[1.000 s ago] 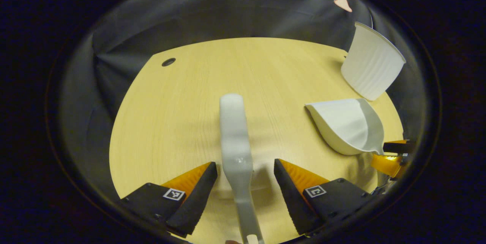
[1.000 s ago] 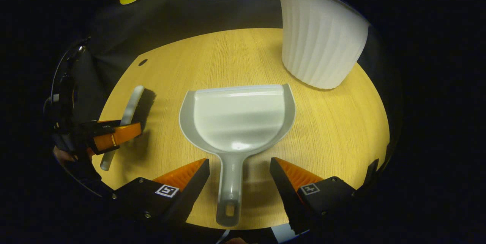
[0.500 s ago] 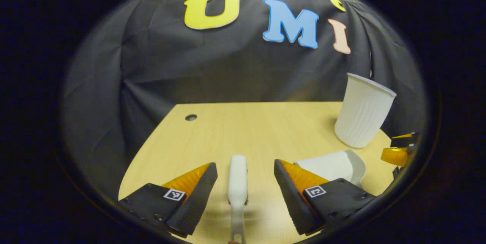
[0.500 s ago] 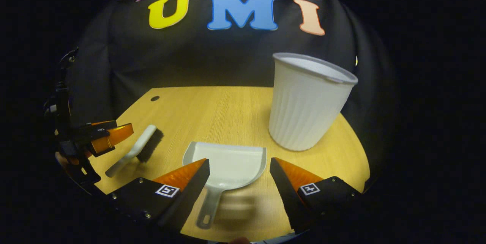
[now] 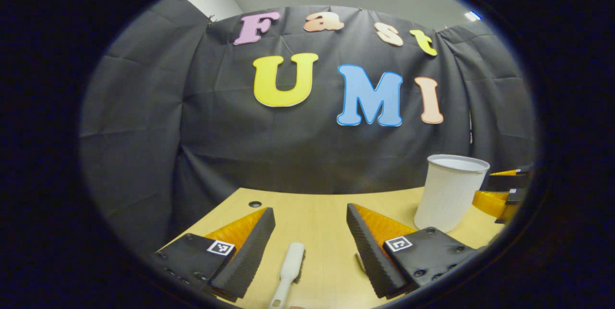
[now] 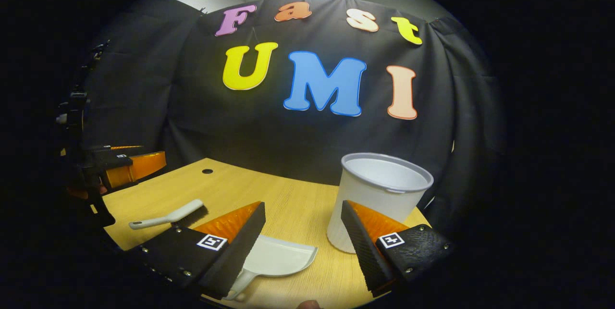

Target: Pick up the small broom and dustpan from the desktop, sweep the trash into the dustpan with the broom, and then empty the trash into the garbage bin.

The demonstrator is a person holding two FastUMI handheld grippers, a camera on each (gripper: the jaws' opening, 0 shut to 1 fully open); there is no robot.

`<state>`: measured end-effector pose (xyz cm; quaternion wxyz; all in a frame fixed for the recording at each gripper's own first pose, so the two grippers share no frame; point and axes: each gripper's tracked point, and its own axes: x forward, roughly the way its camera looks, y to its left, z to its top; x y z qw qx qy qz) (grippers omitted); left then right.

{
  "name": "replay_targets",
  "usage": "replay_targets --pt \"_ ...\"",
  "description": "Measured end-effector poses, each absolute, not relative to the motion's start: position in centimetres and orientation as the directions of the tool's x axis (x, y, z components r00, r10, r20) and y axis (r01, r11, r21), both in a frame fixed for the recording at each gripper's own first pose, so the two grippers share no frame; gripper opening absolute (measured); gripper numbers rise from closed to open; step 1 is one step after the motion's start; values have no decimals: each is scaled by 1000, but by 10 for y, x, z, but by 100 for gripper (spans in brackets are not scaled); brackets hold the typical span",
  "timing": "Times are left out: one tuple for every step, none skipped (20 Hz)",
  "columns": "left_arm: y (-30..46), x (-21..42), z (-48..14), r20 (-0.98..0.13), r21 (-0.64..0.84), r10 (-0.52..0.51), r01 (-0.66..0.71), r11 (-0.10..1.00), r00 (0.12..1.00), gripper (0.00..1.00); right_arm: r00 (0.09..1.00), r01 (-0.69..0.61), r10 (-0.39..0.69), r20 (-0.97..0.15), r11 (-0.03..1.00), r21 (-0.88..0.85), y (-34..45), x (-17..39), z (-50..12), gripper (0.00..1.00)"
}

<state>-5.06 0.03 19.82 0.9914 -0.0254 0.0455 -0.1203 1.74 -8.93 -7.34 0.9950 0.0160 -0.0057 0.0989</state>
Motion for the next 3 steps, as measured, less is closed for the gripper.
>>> replay_targets --pt "0 -55 204 -72 -60 -239 235 970 968 100 983 -179 178 37 983 35 -90 17 -68 99" --pt "0 -57 206 -65 -60 -242 238 969 968 100 985 -168 166 55 985 41 -92 16 -64 99" --pt "2 -61 212 -53 -60 -242 239 969 969 100 985 -159 156 70 986 47 -92 14 -62 99"
